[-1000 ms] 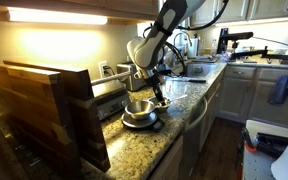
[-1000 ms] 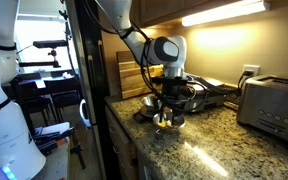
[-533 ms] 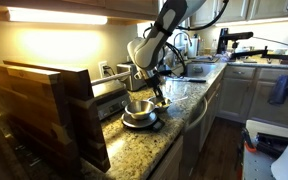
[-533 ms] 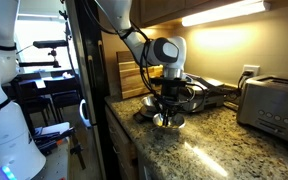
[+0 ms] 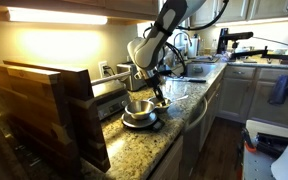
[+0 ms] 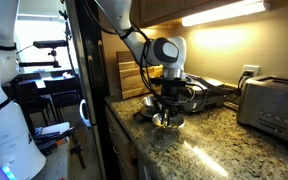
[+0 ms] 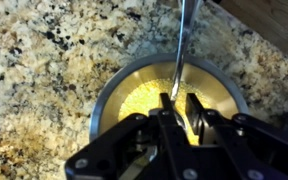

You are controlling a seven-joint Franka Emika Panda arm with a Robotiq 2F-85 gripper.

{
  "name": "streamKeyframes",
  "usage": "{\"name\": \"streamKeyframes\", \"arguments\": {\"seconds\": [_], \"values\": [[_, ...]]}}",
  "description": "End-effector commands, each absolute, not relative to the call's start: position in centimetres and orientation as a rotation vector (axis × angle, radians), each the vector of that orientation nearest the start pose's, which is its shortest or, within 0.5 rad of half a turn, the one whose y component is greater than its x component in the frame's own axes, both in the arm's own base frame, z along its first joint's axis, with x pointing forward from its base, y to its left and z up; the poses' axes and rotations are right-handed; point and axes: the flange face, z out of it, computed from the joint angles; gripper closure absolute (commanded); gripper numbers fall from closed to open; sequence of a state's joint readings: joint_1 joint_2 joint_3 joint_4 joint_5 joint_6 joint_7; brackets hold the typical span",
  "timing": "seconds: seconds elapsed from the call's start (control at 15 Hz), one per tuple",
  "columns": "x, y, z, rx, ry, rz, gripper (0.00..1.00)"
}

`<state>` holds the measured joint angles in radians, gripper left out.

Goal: Take the spoon and use it to scoop the contents from the right silver bowl and into the left silver bowl then put the spoon next to the right silver bowl

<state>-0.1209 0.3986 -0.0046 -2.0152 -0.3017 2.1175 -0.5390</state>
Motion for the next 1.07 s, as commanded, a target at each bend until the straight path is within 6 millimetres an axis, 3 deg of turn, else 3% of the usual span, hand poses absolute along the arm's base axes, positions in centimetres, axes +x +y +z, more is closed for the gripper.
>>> {"name": "streamKeyframes", "arguments": {"seconds": [0.0, 0.4, 0.53, 0.67, 0.8, 1.0], "values": [[55.33, -8.60, 23.67, -3.055, -0.955, 0.573, 0.45], [55.51, -8.82, 23.31, -3.046, -0.963, 0.572, 0.07], [55.56, -8.90, 23.18, -3.044, -0.958, 0.577, 0.00], [55.57, -8.97, 23.10, -3.043, -0.955, 0.580, 0.01], [55.57, -9.04, 23.06, -3.041, -0.953, 0.581, 0.11], [55.61, -9.11, 23.01, -3.039, -0.949, 0.581, 0.41]]}}
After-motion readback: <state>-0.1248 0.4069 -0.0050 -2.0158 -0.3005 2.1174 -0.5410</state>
